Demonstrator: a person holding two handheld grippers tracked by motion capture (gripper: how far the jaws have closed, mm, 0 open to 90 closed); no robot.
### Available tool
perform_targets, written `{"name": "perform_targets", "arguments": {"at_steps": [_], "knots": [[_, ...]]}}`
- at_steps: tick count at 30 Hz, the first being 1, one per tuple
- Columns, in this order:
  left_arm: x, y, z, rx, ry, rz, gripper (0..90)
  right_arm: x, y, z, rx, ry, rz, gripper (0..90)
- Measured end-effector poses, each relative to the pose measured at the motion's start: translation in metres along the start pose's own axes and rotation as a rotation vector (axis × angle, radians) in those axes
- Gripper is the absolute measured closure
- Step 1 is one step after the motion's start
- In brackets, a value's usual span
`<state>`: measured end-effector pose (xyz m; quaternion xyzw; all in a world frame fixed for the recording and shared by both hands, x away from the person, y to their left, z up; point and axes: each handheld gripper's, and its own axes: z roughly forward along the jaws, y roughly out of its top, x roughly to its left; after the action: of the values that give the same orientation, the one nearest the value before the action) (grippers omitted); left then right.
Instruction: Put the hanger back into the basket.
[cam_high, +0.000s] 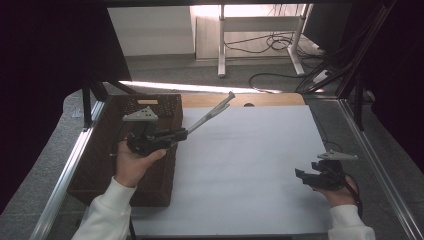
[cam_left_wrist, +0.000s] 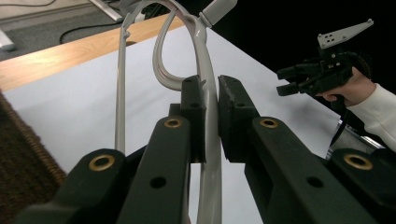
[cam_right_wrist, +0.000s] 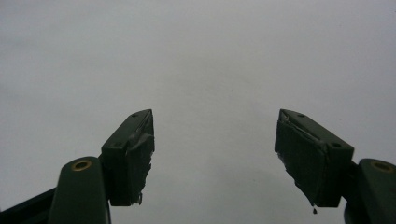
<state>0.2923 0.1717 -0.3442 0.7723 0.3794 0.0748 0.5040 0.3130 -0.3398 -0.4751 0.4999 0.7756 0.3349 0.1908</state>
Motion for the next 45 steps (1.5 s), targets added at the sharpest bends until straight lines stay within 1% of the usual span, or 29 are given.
{"name": "perform_targets", "arguments": {"at_steps": [5, 6, 9, 14, 19, 25, 27, 30, 32, 34, 38, 40, 43, 45], "knots": [[0.007, -0.003, -0.009, -0.01, 0.005, 0.002, 81.9, 0.0, 0.0, 0.0, 0.003, -0.002, -0.001, 29.1], [0.008, -0.003, -0.01, -0.01, 0.007, -0.002, 82.0, 0.0, 0.0, 0.0, 0.002, -0.001, 0.0, 29.1], [0.011, -0.004, -0.013, -0.008, 0.014, 0.004, 82.0, 0.0, 0.0, 0.0, 0.0, -0.001, 0.002, 29.1], [0.02, -0.009, -0.019, -0.013, 0.028, -0.013, 82.0, 0.0, 0.0, 0.0, -0.003, -0.002, 0.003, 29.0], [0.029, -0.013, -0.029, -0.027, 0.035, -0.031, 82.0, 0.0, 0.0, 0.0, 0.001, -0.001, 0.003, 29.0], [0.042, -0.018, -0.047, -0.051, 0.053, -0.058, 82.0, 0.0, 0.0, 0.0, 0.0, 0.0, 0.005, 29.0], [0.046, -0.02, -0.054, -0.06, 0.061, -0.061, 82.0, 0.001, 0.0, 0.0, 0.0, 0.0, 0.005, 29.0], [0.054, -0.024, -0.063, -0.074, 0.077, -0.076, 82.0, 0.0, 0.0, 0.0, 0.002, -0.001, 0.004, 29.0], [0.06, -0.029, -0.07, -0.085, 0.075, -0.083, 82.0, 0.0, 0.0, 0.0, 0.004, -0.001, 0.005, 29.0], [0.065, -0.034, -0.076, -0.094, 0.076, -0.098, 82.0, 0.001, 0.0, 0.001, 0.006, -0.004, 0.005, 29.1], [0.075, -0.044, -0.088, -0.107, 0.092, -0.125, 81.9, 0.0, 0.0, 0.001, 0.006, -0.007, 0.007, 29.0], [0.078, -0.049, -0.093, -0.115, 0.096, -0.13, 82.0, 0.0, 0.0, 0.001, 0.007, -0.008, 0.007, 29.0], [0.084, -0.055, -0.1, -0.125, 0.091, -0.139, 81.9, 0.001, 0.0, 0.001, 0.009, -0.008, 0.008, 29.0], [0.086, -0.058, -0.103, -0.128, 0.099, -0.146, 82.0, 0.001, 0.0, 0.002, 0.01, -0.009, 0.007, 29.0]]}}
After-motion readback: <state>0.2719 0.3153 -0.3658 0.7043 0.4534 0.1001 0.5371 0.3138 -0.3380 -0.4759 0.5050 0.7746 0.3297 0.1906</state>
